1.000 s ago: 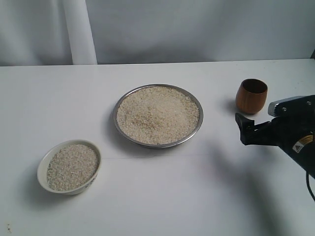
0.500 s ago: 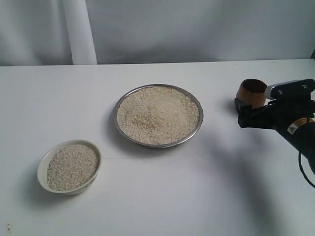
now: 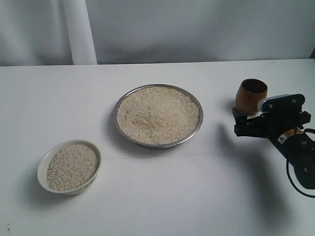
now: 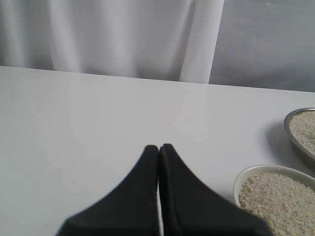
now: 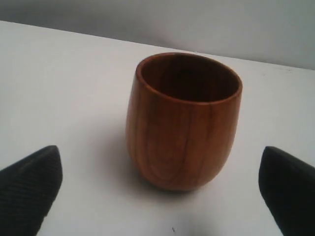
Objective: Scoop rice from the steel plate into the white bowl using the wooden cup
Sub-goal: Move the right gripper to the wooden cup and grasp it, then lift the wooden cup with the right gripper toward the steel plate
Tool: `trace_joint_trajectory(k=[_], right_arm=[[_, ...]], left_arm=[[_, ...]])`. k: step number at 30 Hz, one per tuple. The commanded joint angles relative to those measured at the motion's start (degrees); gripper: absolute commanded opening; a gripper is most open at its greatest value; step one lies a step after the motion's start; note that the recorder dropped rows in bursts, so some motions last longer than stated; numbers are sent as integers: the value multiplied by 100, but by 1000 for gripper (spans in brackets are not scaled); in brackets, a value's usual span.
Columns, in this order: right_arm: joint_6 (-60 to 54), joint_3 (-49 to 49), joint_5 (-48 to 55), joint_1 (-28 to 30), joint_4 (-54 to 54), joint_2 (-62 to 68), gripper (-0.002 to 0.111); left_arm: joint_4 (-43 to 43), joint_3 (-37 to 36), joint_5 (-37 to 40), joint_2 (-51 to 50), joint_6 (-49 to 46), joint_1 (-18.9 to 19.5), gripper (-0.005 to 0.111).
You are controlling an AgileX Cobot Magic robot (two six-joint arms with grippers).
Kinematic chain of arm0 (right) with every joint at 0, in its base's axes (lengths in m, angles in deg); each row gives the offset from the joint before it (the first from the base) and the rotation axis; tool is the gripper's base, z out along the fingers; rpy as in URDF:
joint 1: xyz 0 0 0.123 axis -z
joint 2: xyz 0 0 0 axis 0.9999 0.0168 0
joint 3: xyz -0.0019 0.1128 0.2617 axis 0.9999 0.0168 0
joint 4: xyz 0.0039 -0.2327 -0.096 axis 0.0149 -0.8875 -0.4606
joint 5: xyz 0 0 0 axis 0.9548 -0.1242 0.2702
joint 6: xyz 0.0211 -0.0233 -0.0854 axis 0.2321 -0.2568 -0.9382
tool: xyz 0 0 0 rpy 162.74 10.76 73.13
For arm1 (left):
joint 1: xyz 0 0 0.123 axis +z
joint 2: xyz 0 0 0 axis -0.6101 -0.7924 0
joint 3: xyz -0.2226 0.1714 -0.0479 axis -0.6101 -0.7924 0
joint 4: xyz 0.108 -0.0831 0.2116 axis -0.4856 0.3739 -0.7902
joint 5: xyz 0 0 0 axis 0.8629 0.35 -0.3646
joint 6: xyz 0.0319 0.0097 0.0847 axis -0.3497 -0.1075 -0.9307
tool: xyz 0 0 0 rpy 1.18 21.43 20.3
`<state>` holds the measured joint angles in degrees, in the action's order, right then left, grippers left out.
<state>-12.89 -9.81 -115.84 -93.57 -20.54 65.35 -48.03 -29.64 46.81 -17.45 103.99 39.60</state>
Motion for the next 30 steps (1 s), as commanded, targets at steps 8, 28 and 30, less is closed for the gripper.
trace_joint_trajectory(k=[8,28,30], right_arm=[[-63,-1298,1256,-8,50,299,105],[75,-2122,1235,-8,346,817,105],[213,-2215,1301,-8,346,817,105]], left_arm=[[28,-11,-38,-1,23,-27,0],[28,-11,-38,-1,23,-27,0],[28,-11,-38,-1,23,-27,0]])
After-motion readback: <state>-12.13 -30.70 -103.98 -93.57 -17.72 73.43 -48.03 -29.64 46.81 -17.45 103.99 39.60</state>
